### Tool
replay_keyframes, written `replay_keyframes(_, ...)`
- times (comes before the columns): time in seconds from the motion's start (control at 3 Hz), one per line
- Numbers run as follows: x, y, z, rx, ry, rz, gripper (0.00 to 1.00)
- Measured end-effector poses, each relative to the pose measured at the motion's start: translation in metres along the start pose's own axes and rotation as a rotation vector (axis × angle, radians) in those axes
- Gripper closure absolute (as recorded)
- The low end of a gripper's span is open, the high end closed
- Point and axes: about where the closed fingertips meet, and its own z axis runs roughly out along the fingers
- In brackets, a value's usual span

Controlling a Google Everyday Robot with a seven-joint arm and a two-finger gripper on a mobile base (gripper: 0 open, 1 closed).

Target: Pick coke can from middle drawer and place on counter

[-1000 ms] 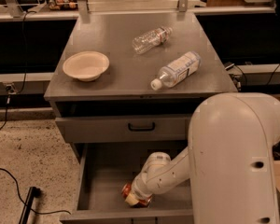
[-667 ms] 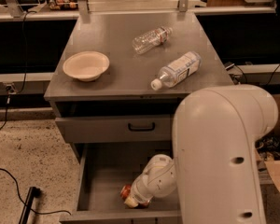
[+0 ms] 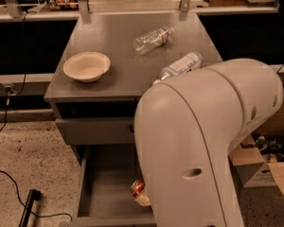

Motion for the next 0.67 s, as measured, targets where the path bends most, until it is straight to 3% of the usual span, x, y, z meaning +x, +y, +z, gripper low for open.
replay_keyframes(0.33, 0.000, 0.000, 0.000, 0.000, 0.000, 0.000, 1.00)
replay_keyframes(0.67, -0.015, 0.002, -0.004, -0.024, -0.059, -0.041, 1.00)
